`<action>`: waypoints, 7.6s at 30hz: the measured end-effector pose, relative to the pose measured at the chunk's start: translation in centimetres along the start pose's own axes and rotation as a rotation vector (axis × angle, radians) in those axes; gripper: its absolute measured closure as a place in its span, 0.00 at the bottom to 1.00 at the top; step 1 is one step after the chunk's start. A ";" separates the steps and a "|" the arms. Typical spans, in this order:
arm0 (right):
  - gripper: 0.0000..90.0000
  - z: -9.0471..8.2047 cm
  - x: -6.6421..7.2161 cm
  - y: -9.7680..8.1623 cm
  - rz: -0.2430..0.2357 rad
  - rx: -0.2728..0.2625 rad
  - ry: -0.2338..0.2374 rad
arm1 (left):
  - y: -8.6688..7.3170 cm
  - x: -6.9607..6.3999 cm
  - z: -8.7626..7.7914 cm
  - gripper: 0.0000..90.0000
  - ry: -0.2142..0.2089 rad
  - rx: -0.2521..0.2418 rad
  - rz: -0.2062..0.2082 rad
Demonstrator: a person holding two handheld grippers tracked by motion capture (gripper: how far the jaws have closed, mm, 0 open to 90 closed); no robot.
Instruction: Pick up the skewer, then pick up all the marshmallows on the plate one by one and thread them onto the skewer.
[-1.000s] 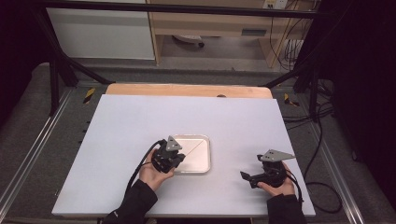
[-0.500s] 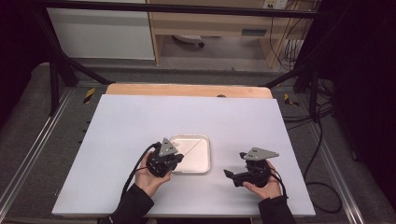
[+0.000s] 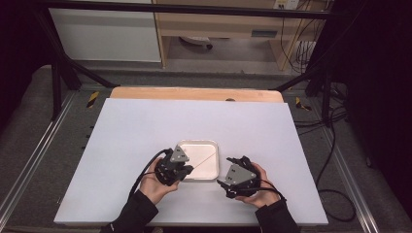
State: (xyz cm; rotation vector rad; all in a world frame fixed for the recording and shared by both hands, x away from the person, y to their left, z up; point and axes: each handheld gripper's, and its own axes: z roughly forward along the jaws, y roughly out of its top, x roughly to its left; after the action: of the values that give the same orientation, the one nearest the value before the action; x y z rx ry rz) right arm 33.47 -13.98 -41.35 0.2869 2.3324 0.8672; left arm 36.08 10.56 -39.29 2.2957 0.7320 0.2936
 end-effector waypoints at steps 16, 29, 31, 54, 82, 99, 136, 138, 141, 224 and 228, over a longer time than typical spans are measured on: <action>0.66 0.7 1.4 1.2 -0.612 0.069 -0.093 | 2.3 -2.6 0.0 0.99 -0.061 0.080 0.132; 0.94 1.0 2.2 1.3 -0.817 0.105 -0.074 | 2.6 -3.4 0.5 0.99 -0.094 0.106 0.163; 0.99 0.9 2.2 1.3 -0.830 0.092 -0.077 | 2.6 -3.4 0.5 0.99 -0.099 0.106 0.163; 0.99 0.3 3.0 2.7 -0.978 0.129 -0.167 | 3.8 -2.7 2.3 0.81 -0.127 0.265 0.190; 0.93 0.5 2.6 3.2 -0.976 0.128 -0.193 | 2.3 -2.0 0.9 0.99 -0.069 0.261 0.167; 0.16 0.9 -1.6 0.3 0.059 0.079 -0.084 | -2.5 2.3 -3.4 0.99 0.090 0.057 -0.024; 0.61 12.3 0.6 7.7 0.528 0.053 0.206 | -9.0 5.1 -6.8 0.99 0.147 -0.146 -0.163; 0.65 12.8 0.6 7.6 0.538 0.060 0.224 | -9.0 5.1 -6.9 0.99 0.145 -0.147 -0.161; 0.71 13.3 0.5 7.5 0.543 0.072 0.243 | -9.0 5.2 -6.8 0.99 0.145 -0.146 -0.161; 0.86 1.3 -5.1 6.0 0.793 -0.451 0.463 | -6.7 -1.0 -4.1 0.99 0.098 -0.233 0.073; 0.87 1.8 -4.6 6.2 0.809 -0.475 0.453 | -6.9 -1.0 -4.2 0.99 0.108 -0.248 0.063</action>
State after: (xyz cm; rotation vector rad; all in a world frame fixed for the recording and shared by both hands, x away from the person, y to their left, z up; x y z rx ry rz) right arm 38.09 -10.20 -36.11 0.9369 2.2887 2.0085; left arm 30.73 16.45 -40.91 2.0822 0.6395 0.5118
